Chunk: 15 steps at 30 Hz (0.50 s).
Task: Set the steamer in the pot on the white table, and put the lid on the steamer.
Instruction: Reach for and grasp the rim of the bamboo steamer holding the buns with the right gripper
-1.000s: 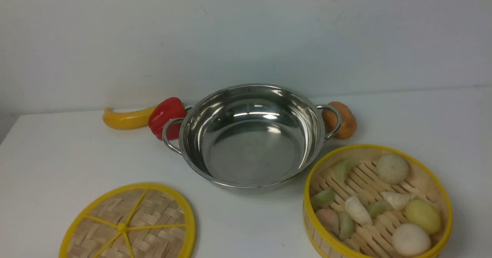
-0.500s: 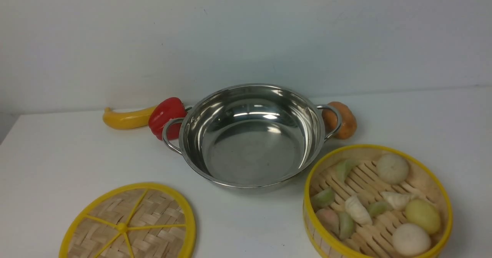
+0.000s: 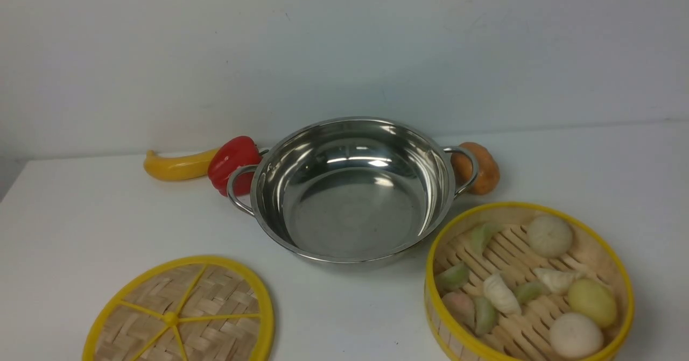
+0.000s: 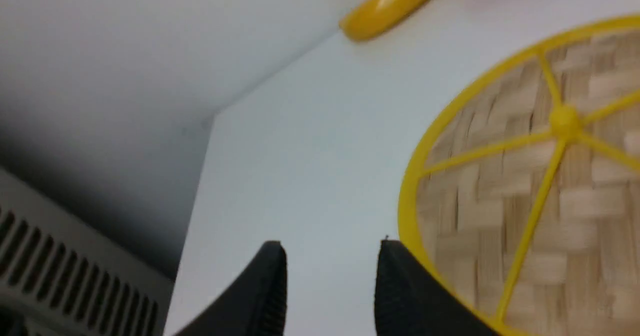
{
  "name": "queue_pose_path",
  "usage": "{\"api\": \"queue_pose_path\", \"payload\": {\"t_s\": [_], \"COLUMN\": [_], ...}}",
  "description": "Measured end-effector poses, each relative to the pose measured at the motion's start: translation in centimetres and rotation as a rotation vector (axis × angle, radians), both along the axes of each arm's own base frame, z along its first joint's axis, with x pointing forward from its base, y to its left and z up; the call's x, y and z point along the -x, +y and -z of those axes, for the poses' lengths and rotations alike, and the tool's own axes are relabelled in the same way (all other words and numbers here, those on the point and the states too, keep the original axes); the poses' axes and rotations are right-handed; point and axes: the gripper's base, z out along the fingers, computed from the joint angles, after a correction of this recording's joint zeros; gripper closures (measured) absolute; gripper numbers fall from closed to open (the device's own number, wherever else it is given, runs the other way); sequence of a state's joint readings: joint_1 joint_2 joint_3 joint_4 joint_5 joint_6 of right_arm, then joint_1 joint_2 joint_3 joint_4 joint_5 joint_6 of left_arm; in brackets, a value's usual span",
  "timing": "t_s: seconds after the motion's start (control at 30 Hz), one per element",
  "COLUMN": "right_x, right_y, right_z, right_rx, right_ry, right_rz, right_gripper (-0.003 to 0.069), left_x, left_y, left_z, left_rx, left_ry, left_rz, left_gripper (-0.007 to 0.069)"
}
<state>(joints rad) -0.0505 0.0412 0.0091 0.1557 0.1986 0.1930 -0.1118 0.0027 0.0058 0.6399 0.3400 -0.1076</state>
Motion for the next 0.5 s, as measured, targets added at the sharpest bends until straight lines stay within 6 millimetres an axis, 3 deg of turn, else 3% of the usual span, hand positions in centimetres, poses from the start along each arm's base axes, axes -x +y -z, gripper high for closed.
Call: {"api": "queue_pose_path", "payload": {"t_s": [0.23, 0.5], "right_x": [0.0, 0.0], "right_y": [0.1, -0.1], "right_z": [-0.5, -0.9], "right_rx": [-0.511, -0.600], "right_ry": [-0.064, -0.116], "right_rz": [0.006, 0.020], "right_gripper": [0.0416, 0.0416], "left_x": [0.3, 2.6], "left_y": [-3.0, -5.0], "left_z": [-4.0, -6.8], "left_rx": [0.022, 0.038], "left_ry": [-0.449, -0.807], "left_rz": [0.335, 0.612], "left_gripper": [0.0384, 0.0384]}}
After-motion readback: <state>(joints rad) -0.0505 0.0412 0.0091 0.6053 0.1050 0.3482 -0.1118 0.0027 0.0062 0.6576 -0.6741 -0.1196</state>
